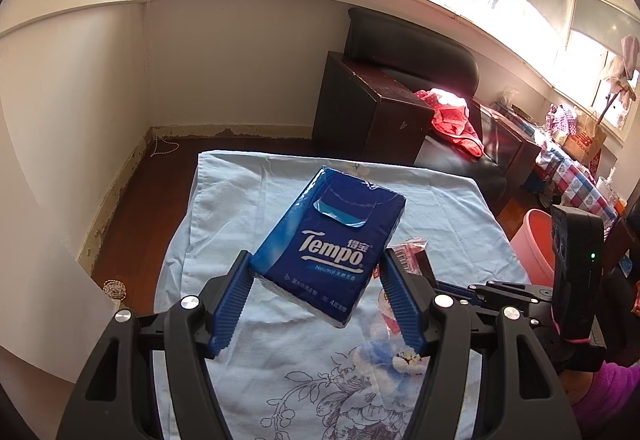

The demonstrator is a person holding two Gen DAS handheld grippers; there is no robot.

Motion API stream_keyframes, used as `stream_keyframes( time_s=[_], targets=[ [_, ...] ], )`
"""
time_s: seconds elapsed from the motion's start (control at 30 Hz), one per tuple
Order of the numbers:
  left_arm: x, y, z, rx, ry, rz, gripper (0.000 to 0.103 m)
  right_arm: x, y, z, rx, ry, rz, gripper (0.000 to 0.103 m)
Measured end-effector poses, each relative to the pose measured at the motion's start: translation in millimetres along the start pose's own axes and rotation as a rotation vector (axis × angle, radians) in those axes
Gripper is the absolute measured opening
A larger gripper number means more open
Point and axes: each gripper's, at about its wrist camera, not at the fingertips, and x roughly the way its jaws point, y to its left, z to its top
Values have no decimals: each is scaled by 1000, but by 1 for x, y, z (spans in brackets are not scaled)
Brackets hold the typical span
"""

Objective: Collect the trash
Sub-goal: 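Lower the right tool onto the clear snack wrapper and close it while the left tool holds the tissue pack, then carry the tissue pack and snack wrapper in both tools over the pink bucket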

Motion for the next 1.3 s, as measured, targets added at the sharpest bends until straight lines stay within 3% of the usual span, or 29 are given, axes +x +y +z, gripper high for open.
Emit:
stream_keyframes(
  time_s=[0.8,0.93,1.3],
  targets=[
    [44,-198,14,167,-19,-298,64,-172,-153,-47,274,-300,-421,9],
    [55,-233,17,202,-13,-332,64,-193,-177,-57,313,-325,-484,9],
    [96,-315,7,282,46,-383,64,-213,-222,-79,396,-334,-559,9]
  ],
)
